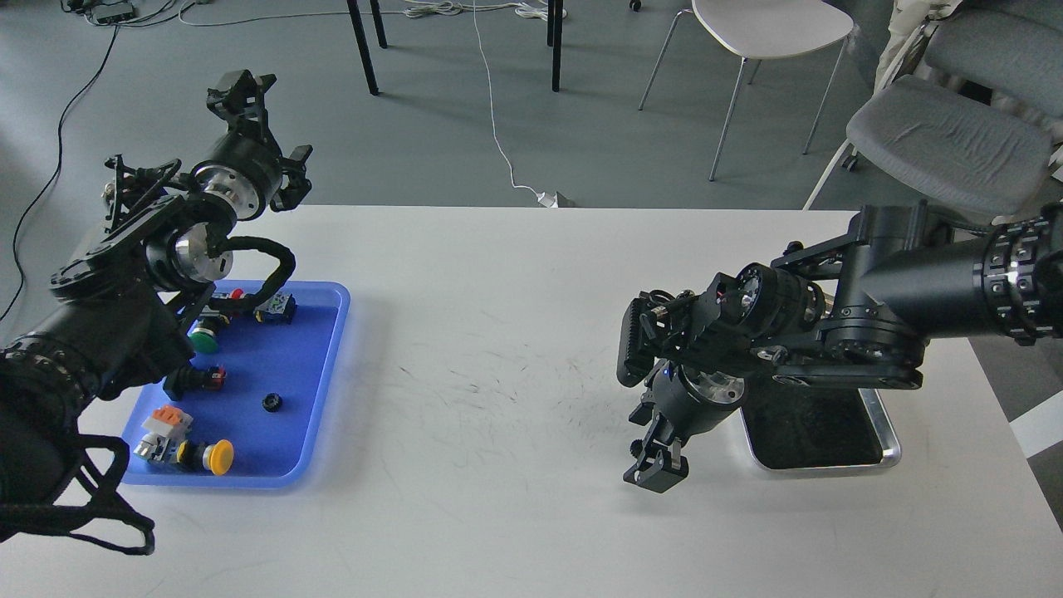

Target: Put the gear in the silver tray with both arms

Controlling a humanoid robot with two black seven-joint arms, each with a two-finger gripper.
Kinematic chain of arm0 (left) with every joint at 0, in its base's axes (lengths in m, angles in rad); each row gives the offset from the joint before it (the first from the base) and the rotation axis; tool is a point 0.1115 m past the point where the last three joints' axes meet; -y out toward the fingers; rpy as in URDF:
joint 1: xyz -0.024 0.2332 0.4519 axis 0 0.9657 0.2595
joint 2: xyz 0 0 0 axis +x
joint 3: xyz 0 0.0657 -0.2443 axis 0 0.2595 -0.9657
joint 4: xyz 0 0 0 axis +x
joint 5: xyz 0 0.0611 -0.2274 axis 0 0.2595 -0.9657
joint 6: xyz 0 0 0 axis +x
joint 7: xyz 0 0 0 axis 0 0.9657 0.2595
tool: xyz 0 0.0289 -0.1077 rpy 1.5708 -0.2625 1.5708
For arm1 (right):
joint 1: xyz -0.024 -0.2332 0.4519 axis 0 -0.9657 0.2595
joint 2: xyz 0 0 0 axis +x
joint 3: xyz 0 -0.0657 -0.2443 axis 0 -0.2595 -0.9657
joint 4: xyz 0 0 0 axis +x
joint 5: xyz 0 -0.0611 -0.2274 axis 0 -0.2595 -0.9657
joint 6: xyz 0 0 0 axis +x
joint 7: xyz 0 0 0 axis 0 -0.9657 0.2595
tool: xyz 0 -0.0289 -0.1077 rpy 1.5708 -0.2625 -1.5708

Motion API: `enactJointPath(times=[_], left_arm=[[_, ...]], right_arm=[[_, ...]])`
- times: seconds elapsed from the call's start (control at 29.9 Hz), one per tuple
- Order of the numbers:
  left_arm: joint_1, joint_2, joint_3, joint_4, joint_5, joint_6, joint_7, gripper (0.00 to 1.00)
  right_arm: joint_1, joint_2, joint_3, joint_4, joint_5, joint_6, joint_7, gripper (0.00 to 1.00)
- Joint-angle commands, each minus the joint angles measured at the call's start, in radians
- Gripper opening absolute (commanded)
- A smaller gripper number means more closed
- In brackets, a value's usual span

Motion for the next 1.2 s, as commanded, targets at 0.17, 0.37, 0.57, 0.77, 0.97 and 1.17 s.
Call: enactJointPath(times=[0.17, 0.37, 0.57, 0.77, 0.97, 1.17], left_arm=[[0.000, 0.008, 0.000, 0.000, 0.000, -0.003, 0.000, 0.99], [0.000, 0.011, 0.000, 0.001, 0.000, -0.006, 0.000, 0.99], [0.002, 0.012, 0.002, 0.000, 0.000, -0.006, 0.000, 0.99], [0.002, 0.015, 0.000, 0.001, 0.000, -0.009, 0.000, 0.99], [0.003, 0.017, 0.000, 0.000, -0.002, -0.009, 0.000, 0.99], [0.005, 0.015, 0.000, 0.001, -0.002, -0.009, -0.002, 0.99]], right_arm=[[0.004, 0.004, -0.019, -0.003, -0.023, 0.000, 0.000, 0.65], [0.003, 0.013, -0.019, -0.005, -0.023, 0.000, 0.000, 0.55], [0.004, 0.029, -0.019, -0.008, -0.023, 0.000, 0.000, 0.52], [0.004, 0.035, -0.023, -0.014, -0.023, 0.000, 0.000, 0.49], [0.003, 0.033, -0.028, -0.018, -0.023, 0.002, 0.000, 0.49], [-0.007, 0.035, -0.039, -0.037, -0.023, 0.002, 0.000, 0.49]])
